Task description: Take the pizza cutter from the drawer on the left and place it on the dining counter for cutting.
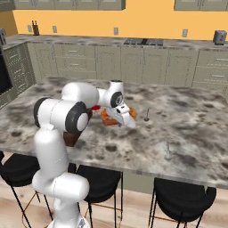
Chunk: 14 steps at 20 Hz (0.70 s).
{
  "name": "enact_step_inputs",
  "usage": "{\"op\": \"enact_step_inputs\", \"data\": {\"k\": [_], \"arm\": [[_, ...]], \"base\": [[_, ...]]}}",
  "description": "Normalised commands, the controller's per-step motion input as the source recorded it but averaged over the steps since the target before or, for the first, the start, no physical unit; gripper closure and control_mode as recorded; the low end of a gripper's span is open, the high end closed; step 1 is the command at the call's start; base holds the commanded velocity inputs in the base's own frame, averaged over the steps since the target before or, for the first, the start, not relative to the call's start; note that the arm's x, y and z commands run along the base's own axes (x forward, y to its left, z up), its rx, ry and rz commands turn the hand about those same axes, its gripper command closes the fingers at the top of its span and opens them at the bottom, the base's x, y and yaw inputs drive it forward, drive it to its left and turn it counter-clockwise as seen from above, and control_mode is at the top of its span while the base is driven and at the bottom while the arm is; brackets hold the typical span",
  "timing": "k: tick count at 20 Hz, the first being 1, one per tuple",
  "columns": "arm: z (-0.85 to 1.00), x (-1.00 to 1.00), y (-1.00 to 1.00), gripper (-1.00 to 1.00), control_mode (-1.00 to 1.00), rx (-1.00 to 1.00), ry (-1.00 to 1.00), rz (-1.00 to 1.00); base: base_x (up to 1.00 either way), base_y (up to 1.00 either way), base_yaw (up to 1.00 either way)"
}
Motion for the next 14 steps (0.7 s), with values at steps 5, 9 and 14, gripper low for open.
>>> {"op": "enact_step_inputs", "data": {"k": [5,9,14], "arm": [[-0.47,0.35,-0.03,1.00,-1.00,0.00,-0.02,0.00],[-0.37,0.43,0.00,1.00,-1.00,0.00,0.00,0.00],[-0.22,0.28,0.00,1.00,-1.00,0.00,0.00,0.00]], "base": [[0.00,0.00,0.00],[0.00,0.00,0.00],[0.00,0.00,0.00]]}}
